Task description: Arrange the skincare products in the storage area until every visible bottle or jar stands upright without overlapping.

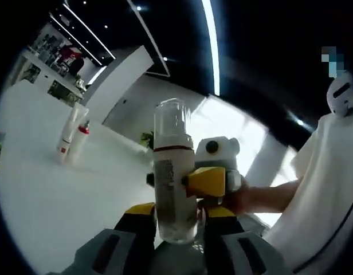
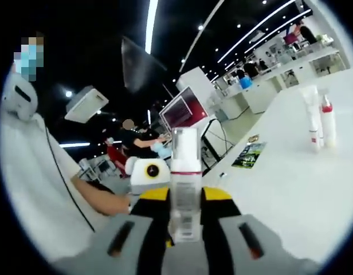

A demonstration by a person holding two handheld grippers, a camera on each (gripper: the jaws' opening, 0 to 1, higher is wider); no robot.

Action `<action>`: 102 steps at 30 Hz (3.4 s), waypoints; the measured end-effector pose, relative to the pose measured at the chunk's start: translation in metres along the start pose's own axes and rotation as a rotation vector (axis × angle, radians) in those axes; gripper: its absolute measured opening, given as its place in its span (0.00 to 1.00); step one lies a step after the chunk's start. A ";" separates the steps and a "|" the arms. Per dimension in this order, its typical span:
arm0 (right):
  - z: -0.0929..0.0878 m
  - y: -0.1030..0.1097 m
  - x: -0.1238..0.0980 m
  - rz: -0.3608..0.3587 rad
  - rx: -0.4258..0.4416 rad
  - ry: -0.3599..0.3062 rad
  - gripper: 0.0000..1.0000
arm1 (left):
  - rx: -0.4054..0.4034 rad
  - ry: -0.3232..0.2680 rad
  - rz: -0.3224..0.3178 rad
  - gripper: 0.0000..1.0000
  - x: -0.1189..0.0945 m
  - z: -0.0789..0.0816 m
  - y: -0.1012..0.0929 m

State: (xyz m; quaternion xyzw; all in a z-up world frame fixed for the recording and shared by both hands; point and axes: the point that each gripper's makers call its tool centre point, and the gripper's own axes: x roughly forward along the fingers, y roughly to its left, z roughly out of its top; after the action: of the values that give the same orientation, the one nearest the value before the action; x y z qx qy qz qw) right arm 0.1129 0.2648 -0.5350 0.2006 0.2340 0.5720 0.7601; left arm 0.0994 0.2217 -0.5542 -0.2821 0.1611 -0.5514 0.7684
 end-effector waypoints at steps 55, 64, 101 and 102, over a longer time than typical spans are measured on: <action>0.010 -0.048 0.002 -0.313 0.053 0.126 0.24 | 0.257 0.243 0.356 0.25 -0.010 -0.037 0.063; 0.006 -0.059 0.008 -0.363 0.137 0.106 0.24 | 0.277 0.225 0.421 0.25 -0.015 -0.028 0.075; -0.002 -0.090 0.013 -0.516 0.068 0.106 0.20 | 0.382 0.223 0.592 0.26 -0.027 -0.019 0.101; -0.001 -0.093 0.012 -0.525 0.052 0.105 0.20 | 0.384 0.217 0.597 0.26 -0.028 -0.018 0.102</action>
State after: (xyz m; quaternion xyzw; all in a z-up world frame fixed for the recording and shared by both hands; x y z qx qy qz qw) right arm 0.1878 0.2520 -0.5904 0.1226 0.3316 0.3587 0.8639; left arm 0.1573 0.2672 -0.6324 -0.0133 0.2106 -0.3498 0.9128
